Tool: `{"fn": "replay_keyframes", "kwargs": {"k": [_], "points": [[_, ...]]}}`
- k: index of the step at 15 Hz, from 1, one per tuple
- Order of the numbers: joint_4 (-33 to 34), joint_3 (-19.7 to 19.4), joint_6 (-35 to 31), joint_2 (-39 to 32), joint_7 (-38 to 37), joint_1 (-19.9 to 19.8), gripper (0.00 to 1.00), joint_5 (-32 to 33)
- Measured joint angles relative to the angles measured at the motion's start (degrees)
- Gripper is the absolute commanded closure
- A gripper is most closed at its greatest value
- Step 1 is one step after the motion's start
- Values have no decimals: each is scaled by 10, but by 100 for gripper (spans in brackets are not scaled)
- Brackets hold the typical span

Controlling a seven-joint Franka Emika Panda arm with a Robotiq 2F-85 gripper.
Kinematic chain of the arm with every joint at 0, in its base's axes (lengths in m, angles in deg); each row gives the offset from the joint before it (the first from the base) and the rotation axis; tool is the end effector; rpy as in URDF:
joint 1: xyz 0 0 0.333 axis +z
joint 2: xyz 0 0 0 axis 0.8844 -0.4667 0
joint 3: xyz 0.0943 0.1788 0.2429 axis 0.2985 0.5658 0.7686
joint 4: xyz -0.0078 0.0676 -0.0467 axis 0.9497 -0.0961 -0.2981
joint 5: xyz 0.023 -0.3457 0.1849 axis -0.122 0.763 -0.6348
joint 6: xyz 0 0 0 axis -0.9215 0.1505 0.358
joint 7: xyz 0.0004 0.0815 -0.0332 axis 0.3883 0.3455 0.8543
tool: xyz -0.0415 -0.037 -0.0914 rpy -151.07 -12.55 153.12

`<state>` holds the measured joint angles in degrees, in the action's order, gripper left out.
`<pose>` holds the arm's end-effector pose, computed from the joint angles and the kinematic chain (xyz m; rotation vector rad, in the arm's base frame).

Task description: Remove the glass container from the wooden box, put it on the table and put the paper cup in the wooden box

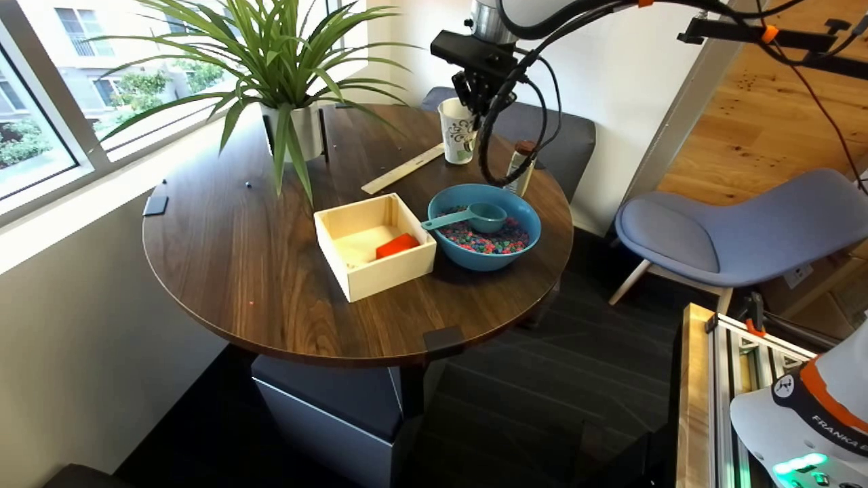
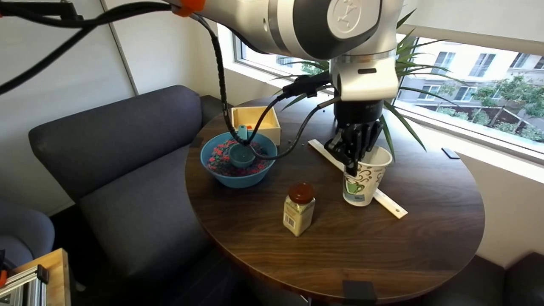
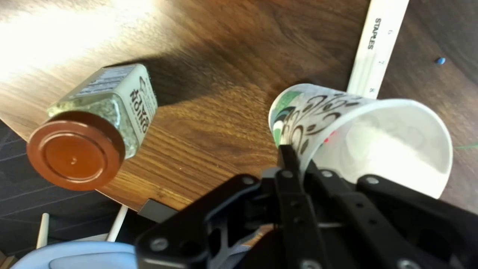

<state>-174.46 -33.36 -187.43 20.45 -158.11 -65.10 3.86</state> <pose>0.6658 -0.1002 0.4633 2.1420 -2.2025 0.3233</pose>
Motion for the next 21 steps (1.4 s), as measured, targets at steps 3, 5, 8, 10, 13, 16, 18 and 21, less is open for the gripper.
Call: {"fn": "replay_keyframes", "kwargs": {"k": [3, 5, 8, 10, 13, 16, 18, 21], "points": [[2, 0, 0, 41, 44, 0, 99, -16], [0, 4, 0, 89, 102, 0, 99, -40], [-8, 25, 32, 163, 176, 8, 99, -74], [-16, 46, 63, 203, 206, 24, 99, -89], [-38, 85, 99, 241, 233, 55, 99, -102], [-53, 115, 116, 250, 264, 80, 96, -102], [-55, 116, 117, 249, 276, 82, 99, -102], [-54, 116, 114, 248, 284, 79, 99, -102]]}}
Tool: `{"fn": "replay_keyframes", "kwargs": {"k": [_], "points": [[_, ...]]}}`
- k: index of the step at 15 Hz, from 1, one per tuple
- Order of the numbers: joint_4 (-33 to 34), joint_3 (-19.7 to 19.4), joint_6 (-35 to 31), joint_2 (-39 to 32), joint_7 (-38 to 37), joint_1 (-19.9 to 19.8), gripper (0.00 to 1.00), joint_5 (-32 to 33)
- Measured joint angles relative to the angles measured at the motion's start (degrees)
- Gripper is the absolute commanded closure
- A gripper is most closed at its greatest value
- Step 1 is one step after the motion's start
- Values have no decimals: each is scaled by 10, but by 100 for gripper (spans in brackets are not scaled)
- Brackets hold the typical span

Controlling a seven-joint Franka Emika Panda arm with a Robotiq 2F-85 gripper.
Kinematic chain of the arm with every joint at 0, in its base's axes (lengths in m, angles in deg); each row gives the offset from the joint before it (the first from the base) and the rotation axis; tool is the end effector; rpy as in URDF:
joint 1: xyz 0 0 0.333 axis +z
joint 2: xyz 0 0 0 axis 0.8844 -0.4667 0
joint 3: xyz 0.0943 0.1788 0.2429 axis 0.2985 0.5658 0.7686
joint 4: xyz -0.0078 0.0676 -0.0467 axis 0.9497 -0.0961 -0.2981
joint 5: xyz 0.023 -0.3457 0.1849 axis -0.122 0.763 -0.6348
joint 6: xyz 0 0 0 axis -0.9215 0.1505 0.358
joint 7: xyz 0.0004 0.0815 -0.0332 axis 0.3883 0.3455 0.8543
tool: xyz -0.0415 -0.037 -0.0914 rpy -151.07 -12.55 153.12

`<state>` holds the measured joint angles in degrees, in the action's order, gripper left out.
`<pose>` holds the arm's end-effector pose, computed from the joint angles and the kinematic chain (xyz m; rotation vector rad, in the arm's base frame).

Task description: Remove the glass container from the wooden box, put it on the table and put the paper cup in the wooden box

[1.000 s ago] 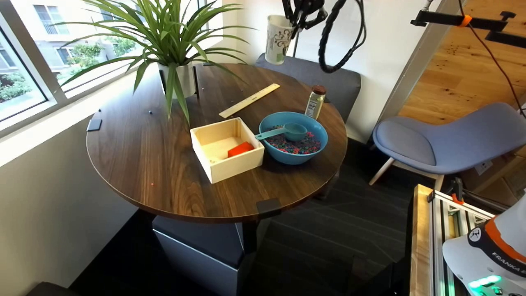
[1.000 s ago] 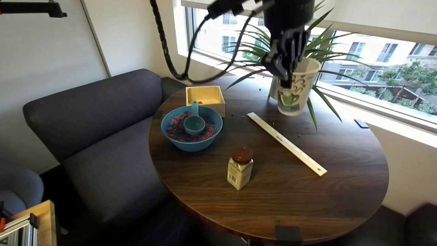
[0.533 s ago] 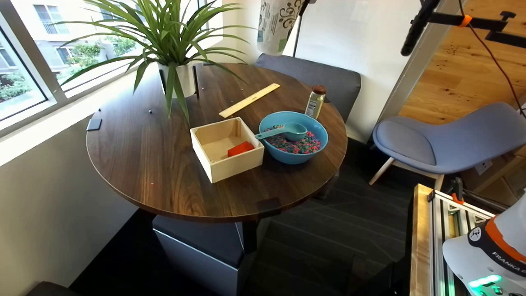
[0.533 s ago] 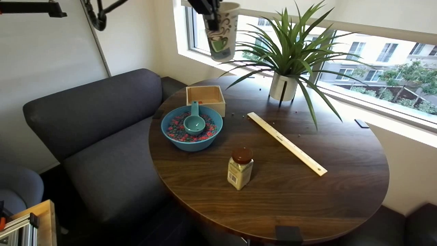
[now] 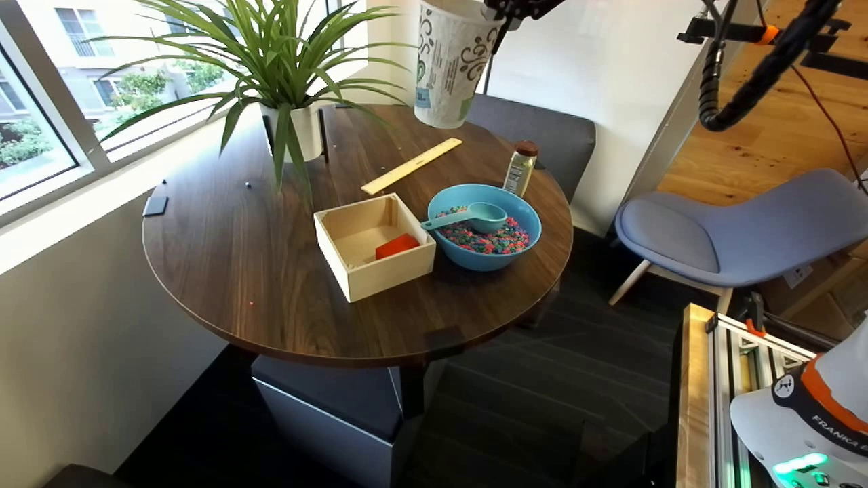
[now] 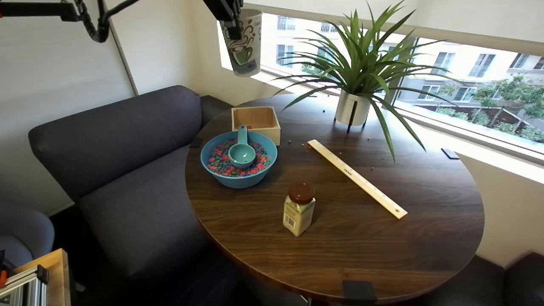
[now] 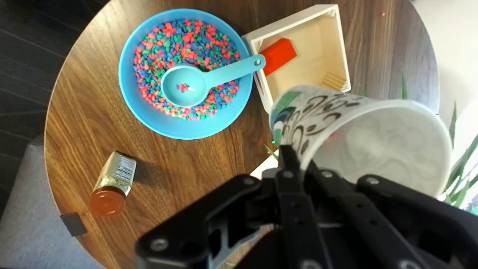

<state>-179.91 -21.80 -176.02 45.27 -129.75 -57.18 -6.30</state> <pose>0.5377 0.1095 0.6596 -2.7083 1.1980 -0.3147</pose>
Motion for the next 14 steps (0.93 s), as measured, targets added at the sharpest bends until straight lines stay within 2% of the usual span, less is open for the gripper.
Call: {"fn": "replay_keyframes", "kwargs": {"k": [5, 8, 14], "points": [[-23, 35, -52, -27, 4, 24, 99, 0], [-30, 52, -58, -51, 3, 41, 99, 14], [-22, 46, -59, -113, -6, 47, 99, 49]]}}
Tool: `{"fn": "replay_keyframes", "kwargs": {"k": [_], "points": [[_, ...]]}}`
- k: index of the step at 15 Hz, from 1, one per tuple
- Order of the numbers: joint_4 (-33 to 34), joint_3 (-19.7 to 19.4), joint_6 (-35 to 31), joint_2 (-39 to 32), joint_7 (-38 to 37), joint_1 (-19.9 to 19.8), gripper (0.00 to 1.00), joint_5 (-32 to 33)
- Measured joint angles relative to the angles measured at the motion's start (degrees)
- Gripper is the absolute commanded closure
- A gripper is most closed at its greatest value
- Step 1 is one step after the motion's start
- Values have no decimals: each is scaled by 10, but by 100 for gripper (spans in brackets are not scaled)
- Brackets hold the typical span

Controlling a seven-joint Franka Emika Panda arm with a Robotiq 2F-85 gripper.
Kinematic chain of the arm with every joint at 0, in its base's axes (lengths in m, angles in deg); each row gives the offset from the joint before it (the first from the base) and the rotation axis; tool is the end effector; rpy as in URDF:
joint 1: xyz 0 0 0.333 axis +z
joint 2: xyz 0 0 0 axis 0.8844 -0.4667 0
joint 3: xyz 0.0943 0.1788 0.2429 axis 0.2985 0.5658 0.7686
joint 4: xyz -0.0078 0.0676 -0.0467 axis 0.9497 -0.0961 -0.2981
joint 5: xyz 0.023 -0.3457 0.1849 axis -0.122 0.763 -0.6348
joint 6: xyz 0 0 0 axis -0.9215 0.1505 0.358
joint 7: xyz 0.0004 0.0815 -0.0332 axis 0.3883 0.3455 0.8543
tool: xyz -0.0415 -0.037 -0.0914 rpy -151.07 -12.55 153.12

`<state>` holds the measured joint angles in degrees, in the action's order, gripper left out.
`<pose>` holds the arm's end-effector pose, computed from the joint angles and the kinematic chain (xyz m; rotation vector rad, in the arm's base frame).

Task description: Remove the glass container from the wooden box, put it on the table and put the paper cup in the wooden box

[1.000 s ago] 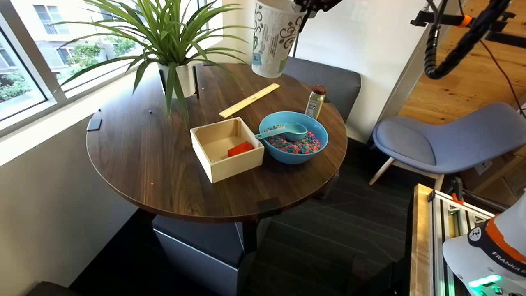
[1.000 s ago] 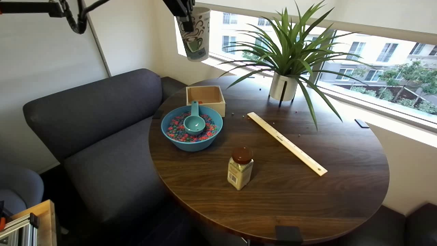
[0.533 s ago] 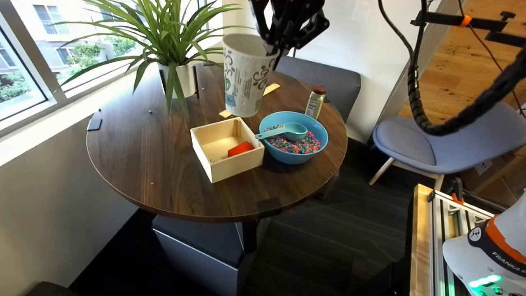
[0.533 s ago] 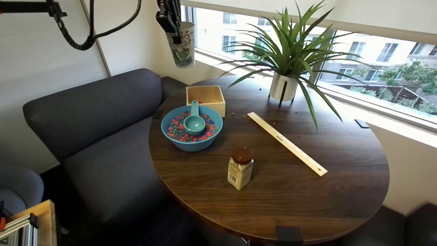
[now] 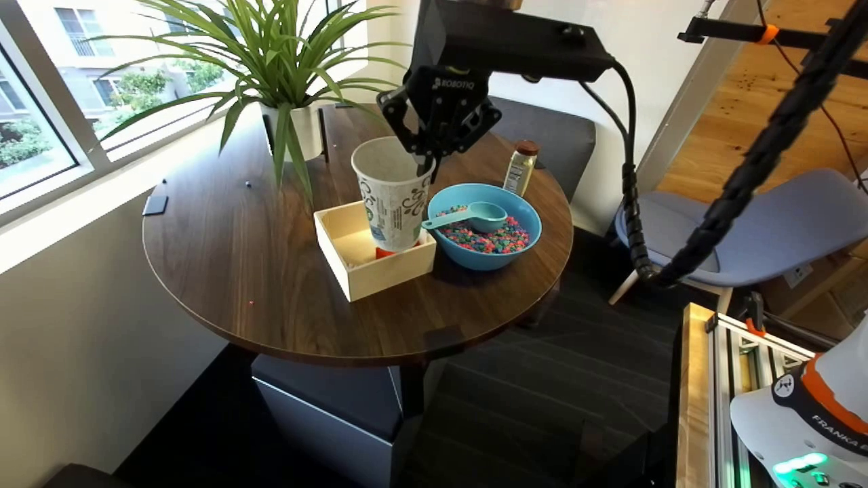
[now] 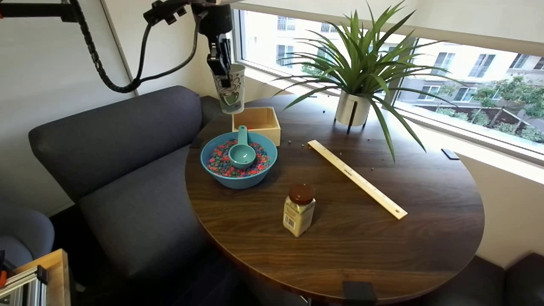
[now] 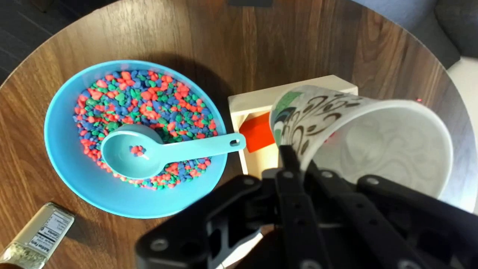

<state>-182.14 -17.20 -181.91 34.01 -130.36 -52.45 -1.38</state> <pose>0.5729 0.2030 0.5385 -2.9116 1.0014 -0.2022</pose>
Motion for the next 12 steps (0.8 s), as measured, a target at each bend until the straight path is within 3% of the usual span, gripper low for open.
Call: {"fn": "replay_keyframes", "kwargs": {"k": [6, 12], "points": [[31, -19, -47, -62, -4, 0, 99, -27], [45, -29, -48, -95, -10, 1, 99, -26]]}}
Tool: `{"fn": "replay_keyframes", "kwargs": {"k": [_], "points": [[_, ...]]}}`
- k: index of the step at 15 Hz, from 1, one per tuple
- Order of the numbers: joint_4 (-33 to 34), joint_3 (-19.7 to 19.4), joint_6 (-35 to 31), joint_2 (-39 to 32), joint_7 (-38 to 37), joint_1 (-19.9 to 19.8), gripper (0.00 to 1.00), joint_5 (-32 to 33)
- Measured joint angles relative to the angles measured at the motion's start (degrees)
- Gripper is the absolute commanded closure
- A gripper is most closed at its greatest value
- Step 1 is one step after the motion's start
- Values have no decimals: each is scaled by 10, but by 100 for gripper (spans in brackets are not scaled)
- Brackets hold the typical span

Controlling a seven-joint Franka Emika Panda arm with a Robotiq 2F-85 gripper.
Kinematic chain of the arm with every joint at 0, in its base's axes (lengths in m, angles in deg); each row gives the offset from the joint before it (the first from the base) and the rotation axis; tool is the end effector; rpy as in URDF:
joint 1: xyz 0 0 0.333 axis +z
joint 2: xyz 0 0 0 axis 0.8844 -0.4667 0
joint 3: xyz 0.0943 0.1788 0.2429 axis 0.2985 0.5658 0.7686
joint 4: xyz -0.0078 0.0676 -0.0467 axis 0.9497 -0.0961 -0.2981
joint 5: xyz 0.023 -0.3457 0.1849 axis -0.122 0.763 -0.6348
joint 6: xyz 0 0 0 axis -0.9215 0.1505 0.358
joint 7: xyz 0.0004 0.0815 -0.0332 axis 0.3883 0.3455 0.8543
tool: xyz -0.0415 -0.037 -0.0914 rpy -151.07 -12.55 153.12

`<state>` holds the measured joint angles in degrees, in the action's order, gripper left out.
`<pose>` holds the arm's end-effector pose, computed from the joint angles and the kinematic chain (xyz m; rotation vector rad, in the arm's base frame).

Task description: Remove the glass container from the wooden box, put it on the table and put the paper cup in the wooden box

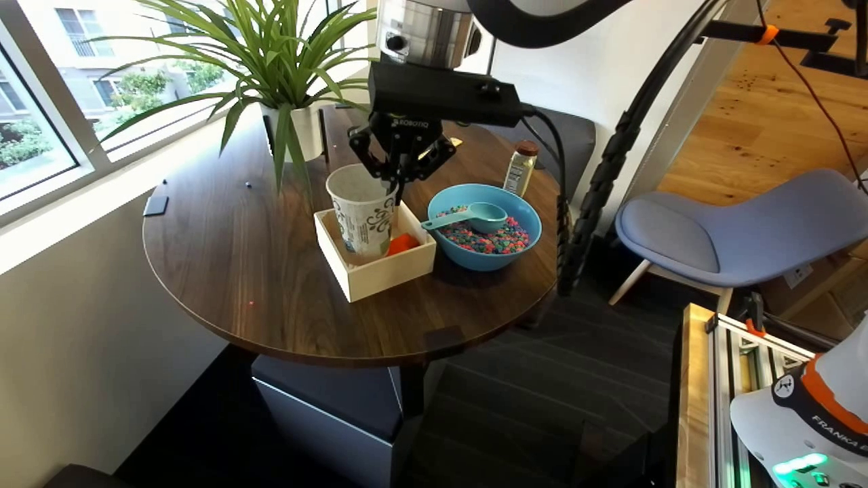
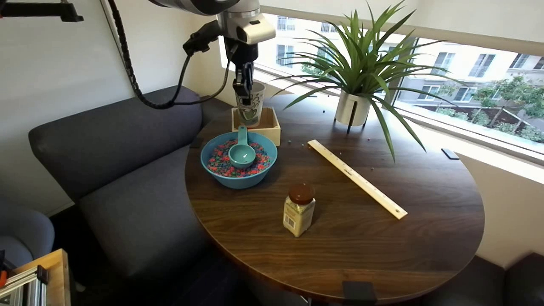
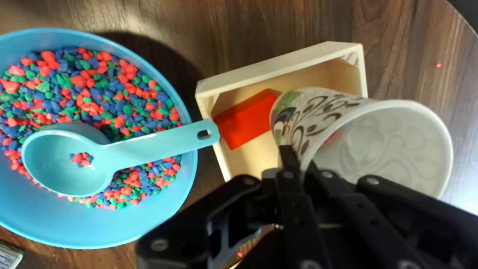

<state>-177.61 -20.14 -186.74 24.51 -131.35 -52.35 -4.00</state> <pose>0.6268 0.1878 0.4816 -2.8293 1.1078 -0.1409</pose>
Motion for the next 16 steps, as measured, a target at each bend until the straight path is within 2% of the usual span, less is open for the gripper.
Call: {"fn": "replay_keyframes", "kwargs": {"k": [1, 2, 4, 12, 13, 16], "points": [[0, 0, 0, -3, 0, 0, 99, 0], [0, -1, 0, -3, -1, 1, 71, 0], [0, -1, 0, -3, -4, 3, 66, 0], [-1, -3, 0, -6, -15, 8, 5, -1], [-1, -3, 0, -6, -15, 8, 0, -1], [0, -3, 0, -6, -16, 8, 0, -1]]}}
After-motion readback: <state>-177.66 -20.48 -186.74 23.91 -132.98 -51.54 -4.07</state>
